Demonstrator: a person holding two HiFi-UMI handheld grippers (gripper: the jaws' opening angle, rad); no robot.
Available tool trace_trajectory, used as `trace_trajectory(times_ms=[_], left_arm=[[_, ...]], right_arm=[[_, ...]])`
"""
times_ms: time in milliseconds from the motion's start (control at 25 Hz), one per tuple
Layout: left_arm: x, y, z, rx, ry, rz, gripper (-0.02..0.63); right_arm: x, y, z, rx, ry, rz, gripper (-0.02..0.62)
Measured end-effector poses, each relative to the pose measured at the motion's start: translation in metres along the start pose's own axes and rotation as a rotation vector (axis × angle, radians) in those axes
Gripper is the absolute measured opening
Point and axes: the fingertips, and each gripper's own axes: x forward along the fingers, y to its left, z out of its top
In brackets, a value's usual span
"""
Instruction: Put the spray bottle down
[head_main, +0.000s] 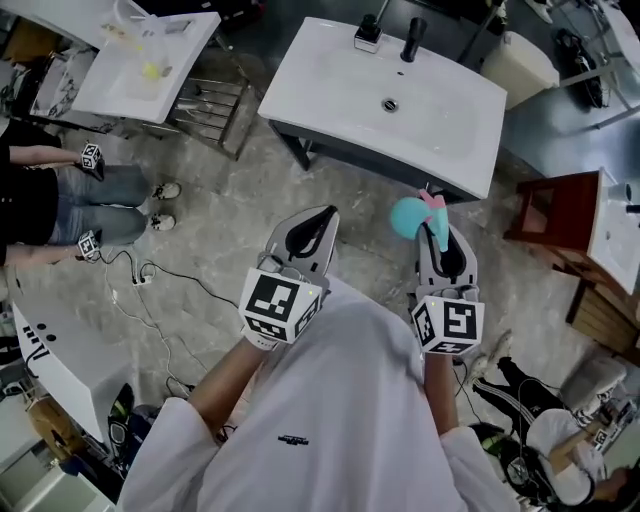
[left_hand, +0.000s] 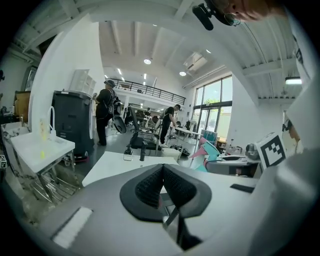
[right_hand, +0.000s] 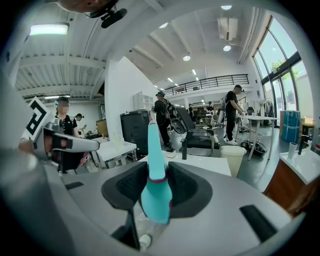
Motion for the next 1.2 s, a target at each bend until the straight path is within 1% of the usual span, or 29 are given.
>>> trace_trajectory(times_ms=[120, 240, 480, 720, 1040, 1200], left_arm=[[0.026, 0.043, 0.02, -0.009, 0.002, -0.01, 0.003], [0.05, 0.077, 0.034, -0.019, 0.003, -0.023, 0.003], [0.088, 0.116, 0.052, -0.019, 0.012, -0.049, 0.003], [0.111, 0.128, 0.062, -0.028, 0.026, -0.015, 0.003], [0.134, 0.131, 0.062, -0.045, 0.051, 0.043, 0.003], [0.14, 0.13, 0.059, -0.043, 0.065, 0.062, 0.003]], right_arm=[[0.048, 0.001, 0.022, 0.0, 0.0, -0.016, 0.124], [0.092, 0.001, 0.038, -0.007, 0.004, -0.026, 0.126], [0.158, -0.004, 0.067, -0.027, -0.005, -0.032, 0.124], [0.189, -0.013, 0.071, -0.032, 0.015, 0.024, 0.124], [0.213, -0.03, 0.069, -0.037, 0.033, 0.096, 0.124], [0.228, -0.03, 0.068, -0.04, 0.042, 0.151, 0.124]])
